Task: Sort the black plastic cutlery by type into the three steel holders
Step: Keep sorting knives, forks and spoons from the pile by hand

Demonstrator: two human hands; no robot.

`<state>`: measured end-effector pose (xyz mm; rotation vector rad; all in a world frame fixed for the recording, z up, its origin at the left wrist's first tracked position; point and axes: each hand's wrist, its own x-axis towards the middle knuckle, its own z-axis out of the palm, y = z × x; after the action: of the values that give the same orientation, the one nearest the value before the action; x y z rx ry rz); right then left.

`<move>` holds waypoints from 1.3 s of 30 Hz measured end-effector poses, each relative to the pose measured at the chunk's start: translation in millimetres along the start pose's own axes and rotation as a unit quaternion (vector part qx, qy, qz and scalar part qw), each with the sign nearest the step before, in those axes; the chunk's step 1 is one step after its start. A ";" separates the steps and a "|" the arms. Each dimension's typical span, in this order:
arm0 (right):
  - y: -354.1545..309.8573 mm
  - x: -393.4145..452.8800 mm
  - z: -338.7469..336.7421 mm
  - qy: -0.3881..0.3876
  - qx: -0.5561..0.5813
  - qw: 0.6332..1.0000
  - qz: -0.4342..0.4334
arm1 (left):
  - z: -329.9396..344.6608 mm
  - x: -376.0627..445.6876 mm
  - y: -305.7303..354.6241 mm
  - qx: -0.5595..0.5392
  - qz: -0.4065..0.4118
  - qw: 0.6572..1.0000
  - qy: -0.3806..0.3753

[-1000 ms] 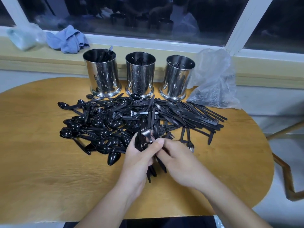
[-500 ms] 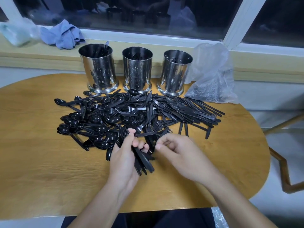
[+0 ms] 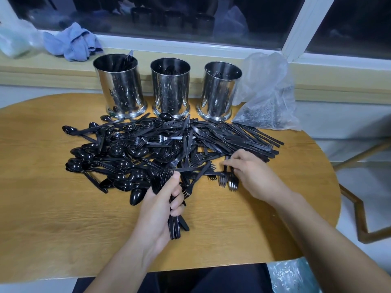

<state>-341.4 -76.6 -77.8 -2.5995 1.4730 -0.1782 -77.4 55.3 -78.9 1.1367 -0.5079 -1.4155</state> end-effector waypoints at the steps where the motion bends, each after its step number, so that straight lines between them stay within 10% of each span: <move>1: -0.7 0.2 -1.2 -0.002 0.000 1.000 -0.005 | 0.7 -0.5 0.1 0.001 -0.002 1.000 -0.002; 18: -10.8 -19.8 -4.9 0.043 0.104 0.994 0.012 | -1.9 -0.9 -4.8 -0.015 -0.003 1.000 -0.001; 29: -82.4 -46.0 -12.5 0.032 0.468 0.875 0.115 | -0.6 -6.5 -3.7 0.015 0.032 0.998 -0.051; 39: -160.8 -38.6 1.1 0.042 0.538 0.839 0.066 | 6.7 -4.7 1.1 -0.041 0.062 0.997 0.027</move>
<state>-225.7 38.2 -50.0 -1.5683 1.0591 -0.8304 -83.2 57.4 -73.5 1.0584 -0.4696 -1.2838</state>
